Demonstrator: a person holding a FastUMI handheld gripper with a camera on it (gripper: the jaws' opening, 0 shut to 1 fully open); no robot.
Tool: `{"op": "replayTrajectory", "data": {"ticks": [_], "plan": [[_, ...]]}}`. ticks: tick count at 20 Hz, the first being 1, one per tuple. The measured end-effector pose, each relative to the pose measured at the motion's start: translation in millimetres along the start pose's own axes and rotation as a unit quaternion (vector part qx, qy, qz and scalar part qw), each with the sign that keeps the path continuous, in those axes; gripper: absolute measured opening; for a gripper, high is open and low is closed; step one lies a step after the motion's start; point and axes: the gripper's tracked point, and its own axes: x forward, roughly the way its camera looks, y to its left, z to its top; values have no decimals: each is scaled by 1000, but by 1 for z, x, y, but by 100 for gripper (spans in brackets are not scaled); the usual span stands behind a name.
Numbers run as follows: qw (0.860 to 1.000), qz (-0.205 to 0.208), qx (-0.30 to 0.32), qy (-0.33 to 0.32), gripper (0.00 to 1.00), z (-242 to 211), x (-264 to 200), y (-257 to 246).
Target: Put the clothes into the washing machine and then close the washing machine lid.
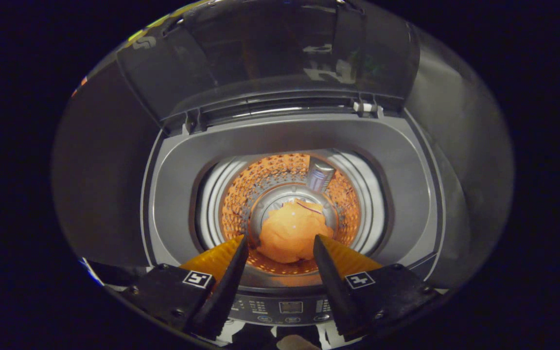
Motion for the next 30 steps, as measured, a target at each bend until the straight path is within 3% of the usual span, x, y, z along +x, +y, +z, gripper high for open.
{"op": "replayTrajectory", "data": {"ticks": [9, 16, 30], "plan": [[995, -32, -63, -76, 85, 32, -20, -4], [980, -42, -98, -167, 85, 81, -59, 4], [949, -13, -77, -307, 85, 181, -165, 32]]}}
